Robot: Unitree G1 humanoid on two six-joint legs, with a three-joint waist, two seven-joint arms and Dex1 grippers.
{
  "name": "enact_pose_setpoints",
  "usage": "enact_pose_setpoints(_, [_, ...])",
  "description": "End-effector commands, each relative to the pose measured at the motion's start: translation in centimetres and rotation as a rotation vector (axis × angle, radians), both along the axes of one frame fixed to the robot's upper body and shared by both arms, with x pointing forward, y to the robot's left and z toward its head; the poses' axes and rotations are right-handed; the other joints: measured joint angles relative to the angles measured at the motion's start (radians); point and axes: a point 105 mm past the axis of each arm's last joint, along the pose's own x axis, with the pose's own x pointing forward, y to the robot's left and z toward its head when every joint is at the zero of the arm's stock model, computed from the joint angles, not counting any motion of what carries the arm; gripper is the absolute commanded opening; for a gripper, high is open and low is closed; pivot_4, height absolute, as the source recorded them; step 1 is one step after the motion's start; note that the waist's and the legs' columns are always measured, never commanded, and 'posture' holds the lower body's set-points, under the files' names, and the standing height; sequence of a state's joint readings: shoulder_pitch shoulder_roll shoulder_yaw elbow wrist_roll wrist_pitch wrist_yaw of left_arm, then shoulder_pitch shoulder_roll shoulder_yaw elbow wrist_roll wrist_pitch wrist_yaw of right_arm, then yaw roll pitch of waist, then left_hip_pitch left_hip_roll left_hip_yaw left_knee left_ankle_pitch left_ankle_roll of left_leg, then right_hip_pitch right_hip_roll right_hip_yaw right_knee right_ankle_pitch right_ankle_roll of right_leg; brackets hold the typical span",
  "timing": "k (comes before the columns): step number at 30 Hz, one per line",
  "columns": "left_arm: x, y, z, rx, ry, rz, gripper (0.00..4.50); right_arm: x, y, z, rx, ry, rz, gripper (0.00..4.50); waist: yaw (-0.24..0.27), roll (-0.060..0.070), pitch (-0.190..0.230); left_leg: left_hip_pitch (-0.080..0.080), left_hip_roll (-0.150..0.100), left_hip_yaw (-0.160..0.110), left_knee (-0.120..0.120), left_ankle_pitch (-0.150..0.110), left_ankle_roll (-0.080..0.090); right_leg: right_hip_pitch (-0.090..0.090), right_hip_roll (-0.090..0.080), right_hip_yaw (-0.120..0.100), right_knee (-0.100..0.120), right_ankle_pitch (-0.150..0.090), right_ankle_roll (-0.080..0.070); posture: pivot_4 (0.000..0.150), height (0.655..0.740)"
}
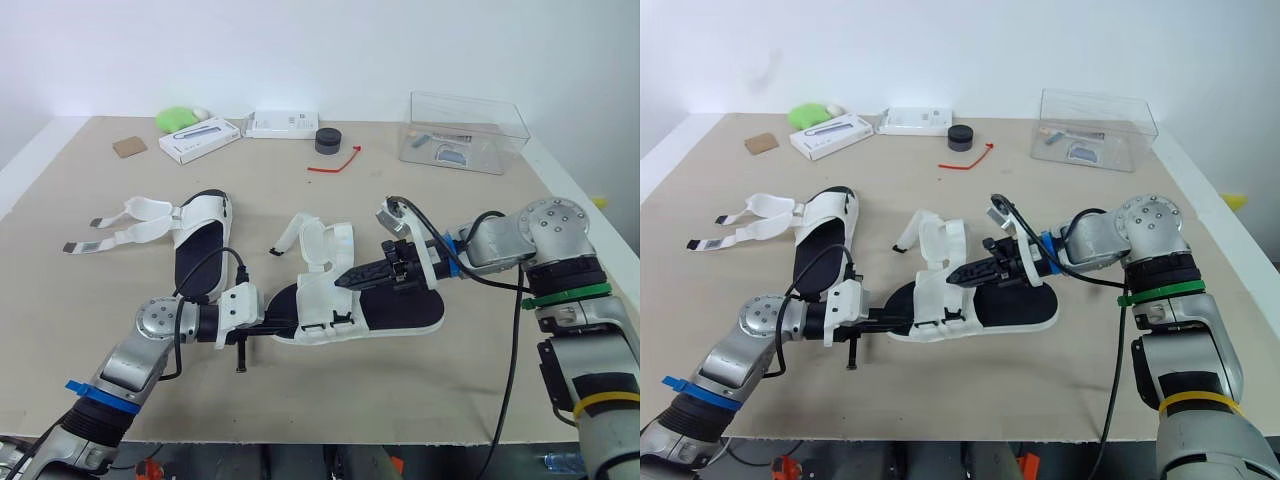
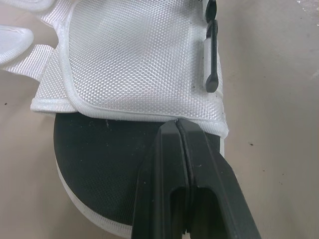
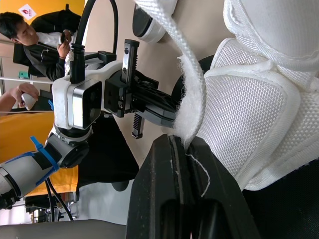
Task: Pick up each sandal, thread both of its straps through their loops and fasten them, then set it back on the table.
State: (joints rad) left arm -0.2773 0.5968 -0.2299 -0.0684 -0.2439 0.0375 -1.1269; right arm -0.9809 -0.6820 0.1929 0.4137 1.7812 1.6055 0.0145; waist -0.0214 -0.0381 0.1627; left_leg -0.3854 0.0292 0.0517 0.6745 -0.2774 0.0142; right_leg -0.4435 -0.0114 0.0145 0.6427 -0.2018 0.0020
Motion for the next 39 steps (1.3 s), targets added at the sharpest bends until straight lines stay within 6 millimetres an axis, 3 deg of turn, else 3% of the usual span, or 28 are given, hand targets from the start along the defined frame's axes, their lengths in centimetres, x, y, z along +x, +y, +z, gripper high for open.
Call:
enact_pose_setpoints(1, [-0.3,0.3,-1.8,0.051,0.054,0.007,0.00,-0.3,-0.2,-0.2,-0.045,-0.032,0.010,0.05,0.000,0.000,0.000,0.000,0.000,0.000,0.000,0.000,0.000,0.000,0.000,0.000,0.000,0.000,0.000,0.150,0.7400])
enact_pose_setpoints(13, [-0.3,0.4,-1.8,0.049,0.054,0.016,0.00,-0.5,0.3,-1.3,-0.132,-0.137,0.028,0.05,-0.001,0.001,-0.001,0.000,0.001,0.000,-0.001,-0.001,0.001,0.000,0.000,0.000,-0.002,0.000,0.000,0.150,0.7400])
enact_pose_setpoints(23, [0.0,0.3,-1.9,0.056,0.044,0.017,0.00,-1.0,0.7,0.0,-0.125,-0.229,0.065,0.05,0.000,0.001,-0.001,0.000,0.001,0.000,-0.001,-0.001,0.002,0.000,0.001,0.000,-0.002,0.000,0.000,0.150,0.7400])
enact_pose_setpoints(31, [0.1,0.3,-1.9,0.058,0.040,0.017,0.00,-1.8,0.3,-1.1,-0.187,-0.269,0.081,0.05,0.000,0.001,-0.001,0.000,0.000,0.000,-0.001,-0.001,0.002,0.000,0.000,0.000,-0.002,0.000,0.001,0.150,0.7400])
enact_pose_setpoints(39, [0.3,0.4,-2.0,0.063,0.034,0.024,0.00,-2.4,1.1,-0.6,-0.199,-0.369,0.110,0.05,0.000,0.002,-0.002,0.000,0.001,0.000,-0.001,-0.001,0.002,0.000,0.000,0.000,-0.002,-0.003,0.006,0.150,0.7400])
